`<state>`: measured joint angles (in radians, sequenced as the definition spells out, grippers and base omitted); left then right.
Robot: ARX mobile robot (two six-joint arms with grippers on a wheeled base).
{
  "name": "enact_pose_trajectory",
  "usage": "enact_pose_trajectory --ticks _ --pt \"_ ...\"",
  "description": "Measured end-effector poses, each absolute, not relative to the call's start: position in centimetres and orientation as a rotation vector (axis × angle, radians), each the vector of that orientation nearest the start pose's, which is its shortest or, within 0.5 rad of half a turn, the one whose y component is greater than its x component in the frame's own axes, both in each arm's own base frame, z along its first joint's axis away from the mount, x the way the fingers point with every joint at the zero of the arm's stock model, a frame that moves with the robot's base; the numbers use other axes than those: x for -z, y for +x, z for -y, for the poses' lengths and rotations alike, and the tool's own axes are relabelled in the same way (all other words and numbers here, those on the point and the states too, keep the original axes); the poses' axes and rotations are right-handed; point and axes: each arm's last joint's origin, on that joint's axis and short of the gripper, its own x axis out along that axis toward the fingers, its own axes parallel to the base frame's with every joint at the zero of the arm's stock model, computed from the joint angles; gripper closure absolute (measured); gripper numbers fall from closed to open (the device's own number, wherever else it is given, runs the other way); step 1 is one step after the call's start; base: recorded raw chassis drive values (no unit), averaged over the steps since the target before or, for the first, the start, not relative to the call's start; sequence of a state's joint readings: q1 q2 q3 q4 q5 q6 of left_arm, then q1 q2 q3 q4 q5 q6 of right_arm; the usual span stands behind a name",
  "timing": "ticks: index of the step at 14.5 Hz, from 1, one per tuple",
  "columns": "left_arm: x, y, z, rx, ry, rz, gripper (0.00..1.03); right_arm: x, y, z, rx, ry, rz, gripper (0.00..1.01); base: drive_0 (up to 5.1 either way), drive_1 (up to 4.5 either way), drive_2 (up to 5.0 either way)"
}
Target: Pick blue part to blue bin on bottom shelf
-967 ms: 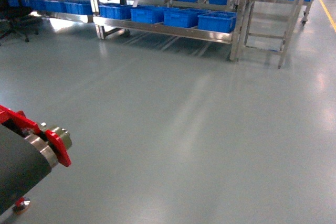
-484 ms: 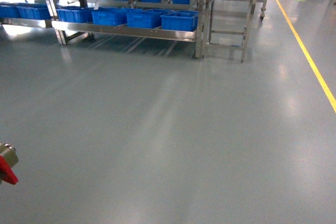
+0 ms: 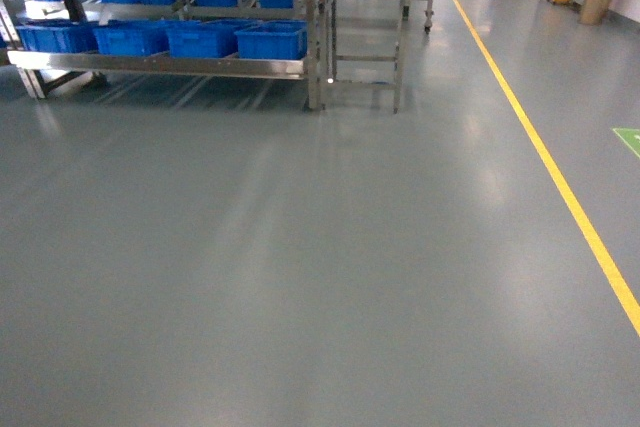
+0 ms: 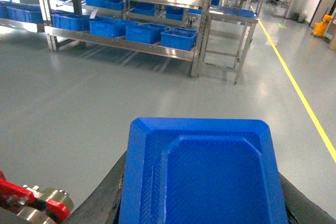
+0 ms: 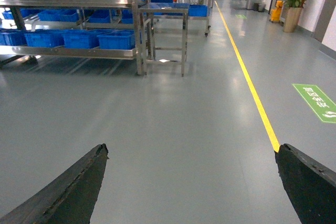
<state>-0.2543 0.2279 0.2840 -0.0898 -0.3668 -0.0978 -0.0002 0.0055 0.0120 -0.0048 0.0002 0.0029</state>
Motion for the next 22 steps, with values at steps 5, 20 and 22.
enact_pose_trajectory --ticks 5,20,22 --pt "-23.33 9.85 1.52 -0.11 -0.086 -0.03 0.6 -16.68 9.73 0.01 0.003 0.003 0.002 0.03 -1.1 -1.09 -1.1" --pt "-23.38 9.82 1.51 -0.111 -0.088 -0.026 0.6 -16.66 9.73 0.0 0.0 0.003 0.001 0.03 0.0 3.77 -3.8" --pt "-23.36 9.83 1.51 -0.111 -0.087 -0.028 0.6 -16.66 9.73 0.0 0.0 0.003 0.0 0.03 0.1 4.18 -4.0"
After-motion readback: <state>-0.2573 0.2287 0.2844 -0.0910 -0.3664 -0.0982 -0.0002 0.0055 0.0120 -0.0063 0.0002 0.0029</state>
